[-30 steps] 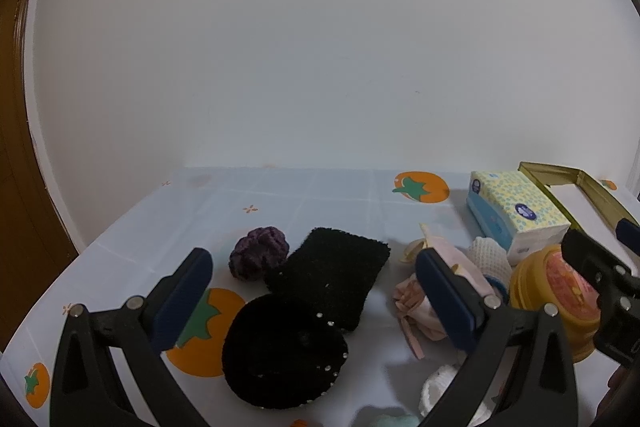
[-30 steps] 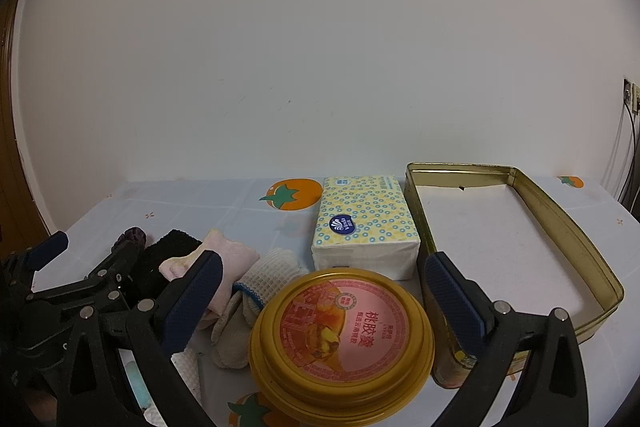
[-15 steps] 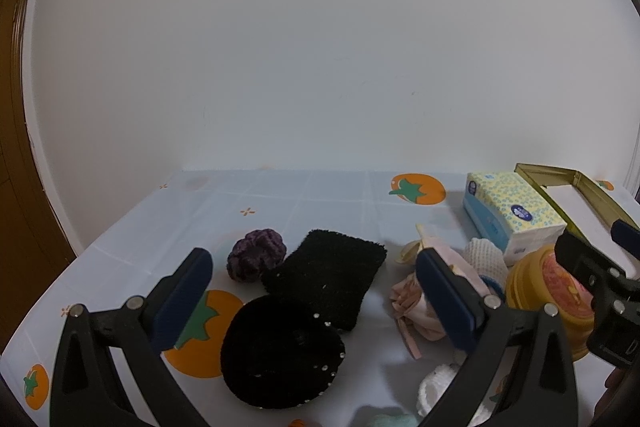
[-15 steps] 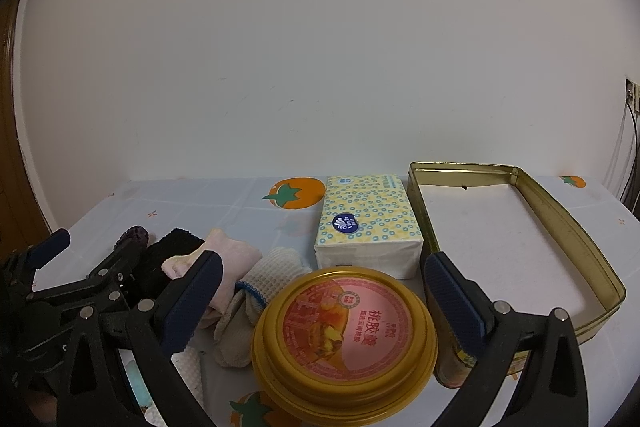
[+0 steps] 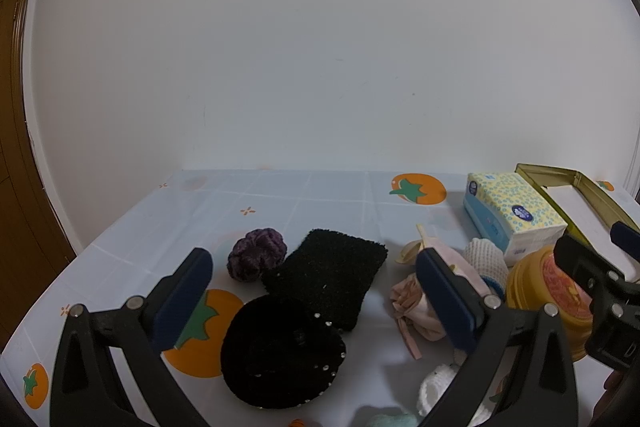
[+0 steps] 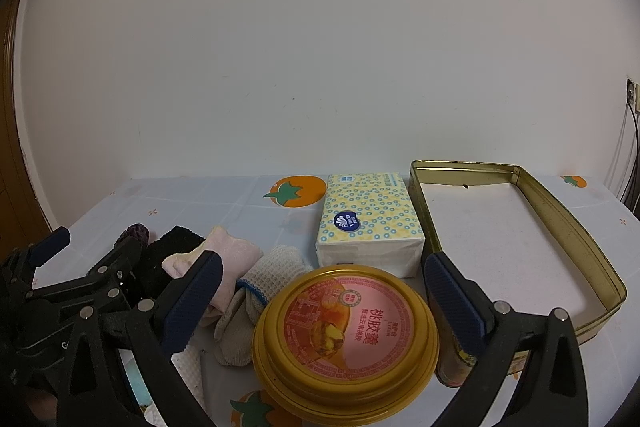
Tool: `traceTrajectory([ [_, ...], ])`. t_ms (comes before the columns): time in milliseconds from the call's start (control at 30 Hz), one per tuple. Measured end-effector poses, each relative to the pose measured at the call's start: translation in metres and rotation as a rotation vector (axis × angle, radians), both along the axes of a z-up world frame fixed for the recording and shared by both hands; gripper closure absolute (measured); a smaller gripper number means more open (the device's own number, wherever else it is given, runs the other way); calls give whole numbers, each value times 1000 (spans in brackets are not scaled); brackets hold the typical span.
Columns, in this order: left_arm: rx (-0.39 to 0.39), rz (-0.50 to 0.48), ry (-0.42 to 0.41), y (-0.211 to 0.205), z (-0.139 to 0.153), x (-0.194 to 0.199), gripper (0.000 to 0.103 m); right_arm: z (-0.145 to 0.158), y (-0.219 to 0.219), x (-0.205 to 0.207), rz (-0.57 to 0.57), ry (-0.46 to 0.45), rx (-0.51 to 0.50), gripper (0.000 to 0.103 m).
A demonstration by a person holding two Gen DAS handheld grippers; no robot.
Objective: Organize soft objects
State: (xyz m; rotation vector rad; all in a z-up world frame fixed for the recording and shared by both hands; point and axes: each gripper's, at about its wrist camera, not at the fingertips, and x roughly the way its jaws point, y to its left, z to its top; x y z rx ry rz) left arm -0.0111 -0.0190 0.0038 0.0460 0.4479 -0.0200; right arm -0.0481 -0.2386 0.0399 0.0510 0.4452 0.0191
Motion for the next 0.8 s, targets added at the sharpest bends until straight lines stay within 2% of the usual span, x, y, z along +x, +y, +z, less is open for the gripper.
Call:
traceTrajectory([
  [800,-2,-6,1,4,-1,2,0,-1,0,0,0,-5,1,1],
])
